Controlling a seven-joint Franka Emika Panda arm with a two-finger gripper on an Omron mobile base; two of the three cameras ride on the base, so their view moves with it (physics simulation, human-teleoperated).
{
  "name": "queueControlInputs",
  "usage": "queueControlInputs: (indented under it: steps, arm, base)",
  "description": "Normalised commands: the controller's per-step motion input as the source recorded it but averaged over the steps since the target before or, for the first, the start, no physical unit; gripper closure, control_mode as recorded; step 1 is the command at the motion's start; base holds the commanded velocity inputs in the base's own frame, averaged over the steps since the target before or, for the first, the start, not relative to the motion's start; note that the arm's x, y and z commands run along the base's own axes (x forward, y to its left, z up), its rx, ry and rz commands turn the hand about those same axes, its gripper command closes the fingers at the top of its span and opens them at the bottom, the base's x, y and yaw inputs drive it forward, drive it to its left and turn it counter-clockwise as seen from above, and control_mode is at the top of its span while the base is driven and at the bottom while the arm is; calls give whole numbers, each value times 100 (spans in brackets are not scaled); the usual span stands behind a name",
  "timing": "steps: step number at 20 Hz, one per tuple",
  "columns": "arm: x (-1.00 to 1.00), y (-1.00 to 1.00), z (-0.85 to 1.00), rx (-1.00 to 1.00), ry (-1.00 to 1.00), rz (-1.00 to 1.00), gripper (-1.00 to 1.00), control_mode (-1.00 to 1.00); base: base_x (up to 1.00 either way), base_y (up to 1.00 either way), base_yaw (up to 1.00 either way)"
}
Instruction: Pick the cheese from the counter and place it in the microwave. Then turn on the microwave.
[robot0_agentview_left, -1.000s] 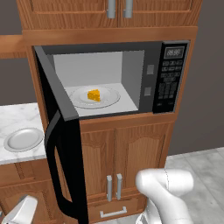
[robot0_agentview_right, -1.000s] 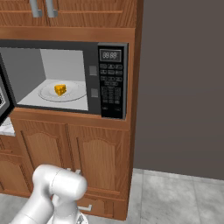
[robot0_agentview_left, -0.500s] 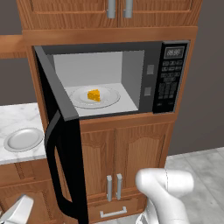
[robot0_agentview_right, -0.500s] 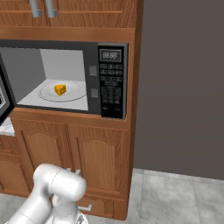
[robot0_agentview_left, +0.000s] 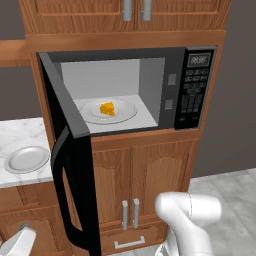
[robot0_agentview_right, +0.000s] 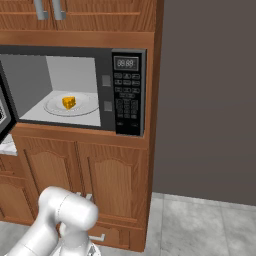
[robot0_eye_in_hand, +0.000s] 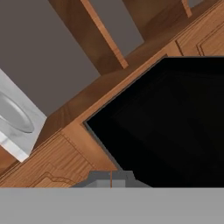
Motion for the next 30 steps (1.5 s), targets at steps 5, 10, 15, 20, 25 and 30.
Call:
queueControlInputs:
  steps: [5, 10, 15, 20, 25, 30]
  arm:
    - [0, 0, 0, 0, -6, -5, 100, -100]
    - [0, 0, 0, 0, -3, -5, 100, -100]
    - [0, 0, 0, 0, -2, -5, 100, -100]
    - [0, 0, 0, 0, -2, -4, 100, -100]
    - [0, 0, 1, 0, -1, -3, 100, -100]
    - [0, 0, 0, 0, -2, -3, 100, -100]
  base:
    - [0, 0, 0]
    - [0, 0, 0]
    - [0, 0, 0]
    - [0, 0, 0]
    - [0, 0, 0]
    - [0, 0, 0]
